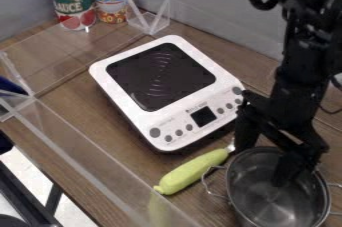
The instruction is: Remove silver pot from the white and black stove top and place it on the table
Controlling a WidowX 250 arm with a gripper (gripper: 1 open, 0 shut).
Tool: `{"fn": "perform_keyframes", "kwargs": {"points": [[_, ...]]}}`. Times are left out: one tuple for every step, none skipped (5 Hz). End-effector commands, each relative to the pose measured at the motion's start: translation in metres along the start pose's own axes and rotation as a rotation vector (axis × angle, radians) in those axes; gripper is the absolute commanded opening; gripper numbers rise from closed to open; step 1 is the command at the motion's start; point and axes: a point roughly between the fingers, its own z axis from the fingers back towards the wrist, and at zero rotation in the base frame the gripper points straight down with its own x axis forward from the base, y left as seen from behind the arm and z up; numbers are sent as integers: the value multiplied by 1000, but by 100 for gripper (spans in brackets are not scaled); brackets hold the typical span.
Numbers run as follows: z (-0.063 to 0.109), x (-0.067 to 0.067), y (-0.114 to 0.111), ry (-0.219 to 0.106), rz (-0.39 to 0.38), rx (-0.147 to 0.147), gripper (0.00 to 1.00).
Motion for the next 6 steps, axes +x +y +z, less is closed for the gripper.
{"fn": "perform_keyframes", "kwargs": {"points": [[19, 5, 0, -57, 12, -1, 100], [21, 10, -2, -59, 22, -6, 100], [18, 14, -5, -60, 32, -8, 100], [19, 7, -5, -59, 7, -6, 100], [19, 0, -5, -57, -21, -1, 100], [21, 0, -8, -55, -55, 3, 100]]}}
